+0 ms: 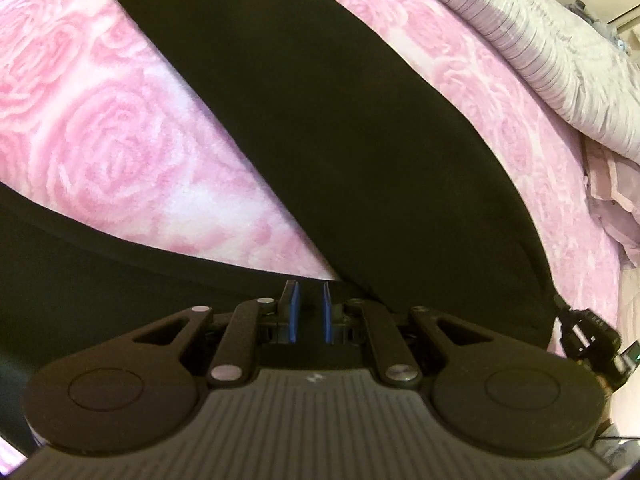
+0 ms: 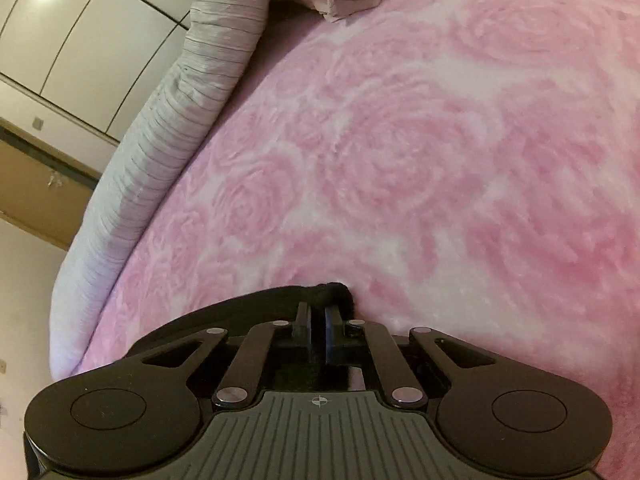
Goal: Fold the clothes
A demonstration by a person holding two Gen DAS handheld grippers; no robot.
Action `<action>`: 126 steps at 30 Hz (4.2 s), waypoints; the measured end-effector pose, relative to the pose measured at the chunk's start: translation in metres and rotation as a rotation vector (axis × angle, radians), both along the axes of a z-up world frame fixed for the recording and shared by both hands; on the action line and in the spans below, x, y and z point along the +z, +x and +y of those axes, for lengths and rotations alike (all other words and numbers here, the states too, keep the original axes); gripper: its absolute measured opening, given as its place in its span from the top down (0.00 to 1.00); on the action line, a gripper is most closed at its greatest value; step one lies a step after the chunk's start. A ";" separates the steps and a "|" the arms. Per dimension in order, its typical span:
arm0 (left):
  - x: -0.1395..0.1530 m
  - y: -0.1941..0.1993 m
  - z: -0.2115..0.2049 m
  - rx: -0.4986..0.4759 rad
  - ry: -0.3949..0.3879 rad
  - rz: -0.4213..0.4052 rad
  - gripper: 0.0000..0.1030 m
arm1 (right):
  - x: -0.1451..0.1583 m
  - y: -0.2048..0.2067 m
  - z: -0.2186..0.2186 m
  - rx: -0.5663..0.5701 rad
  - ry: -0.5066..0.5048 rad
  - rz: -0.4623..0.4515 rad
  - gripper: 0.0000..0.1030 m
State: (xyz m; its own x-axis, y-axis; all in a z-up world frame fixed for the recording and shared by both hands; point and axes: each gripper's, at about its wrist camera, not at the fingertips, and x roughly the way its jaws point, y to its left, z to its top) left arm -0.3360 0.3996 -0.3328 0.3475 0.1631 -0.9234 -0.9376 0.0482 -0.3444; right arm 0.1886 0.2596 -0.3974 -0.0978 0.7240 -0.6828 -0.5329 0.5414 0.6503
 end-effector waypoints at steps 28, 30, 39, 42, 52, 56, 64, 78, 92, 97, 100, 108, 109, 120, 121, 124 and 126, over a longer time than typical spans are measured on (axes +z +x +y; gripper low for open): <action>0.013 -0.050 -0.063 0.010 -0.007 -0.007 0.93 | 0.063 -0.144 -0.154 0.349 -0.380 -0.305 0.98; 0.015 -0.061 -0.067 0.006 0.007 -0.016 0.93 | 0.059 -0.146 -0.166 0.259 -0.440 -0.301 0.99; 0.019 -0.195 -0.091 0.090 0.067 0.052 0.93 | 0.099 -0.203 -0.170 0.082 -0.457 -0.432 0.93; 0.021 -0.243 -0.088 0.112 0.130 0.119 0.93 | 0.092 -0.255 -0.153 0.166 -0.448 -0.496 0.80; 0.002 -0.337 -0.078 0.089 0.112 0.329 0.88 | 0.050 -0.341 -0.170 0.085 -0.588 -0.518 0.60; 0.039 -0.324 -0.095 0.023 0.061 0.355 0.88 | 0.097 -0.350 -0.178 -0.012 -0.590 -0.393 0.60; 0.136 -0.249 -0.118 -0.200 0.185 0.232 0.77 | 0.209 -0.390 -0.153 0.169 -0.393 -0.339 0.59; 0.225 -0.180 -0.246 -0.195 0.347 0.321 0.74 | 0.267 -0.407 -0.230 0.457 -0.368 -0.485 0.59; 0.283 -0.117 -0.417 -0.093 0.449 0.286 0.69 | 0.328 -0.349 -0.335 0.553 -0.241 -0.530 0.59; 0.293 -0.118 -0.444 -0.065 0.478 0.320 0.68 | 0.329 -0.351 -0.347 0.570 -0.240 -0.520 0.59; 0.296 -0.118 -0.456 -0.058 0.484 0.329 0.67 | 0.330 -0.351 -0.355 0.580 -0.240 -0.515 0.59; 0.295 -0.117 -0.479 -0.053 0.479 0.337 0.67 | 0.332 -0.354 -0.374 0.608 -0.238 -0.503 0.59; 0.295 -0.116 -0.481 -0.053 0.480 0.336 0.67 | 0.333 -0.356 -0.375 0.614 -0.234 -0.514 0.59; 0.295 -0.127 -0.491 -0.012 0.479 0.365 0.67 | 0.343 -0.378 -0.380 0.690 -0.195 -0.627 0.57; 0.296 -0.128 -0.491 -0.009 0.479 0.368 0.67 | 0.344 -0.379 -0.380 0.698 -0.188 -0.629 0.57; 0.297 -0.131 -0.492 0.002 0.479 0.376 0.67 | 0.343 -0.383 -0.377 0.720 -0.175 -0.631 0.56; 0.297 -0.134 -0.492 0.009 0.478 0.382 0.66 | 0.341 -0.384 -0.374 0.732 -0.171 -0.628 0.55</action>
State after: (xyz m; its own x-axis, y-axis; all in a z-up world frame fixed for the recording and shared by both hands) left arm -0.4697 -0.0929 -0.0358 0.0035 0.5917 -0.8062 -0.9916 0.1063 0.0737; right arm -0.1956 -0.1148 -0.0560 -0.0665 0.5154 -0.8544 -0.9970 -0.0006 0.0773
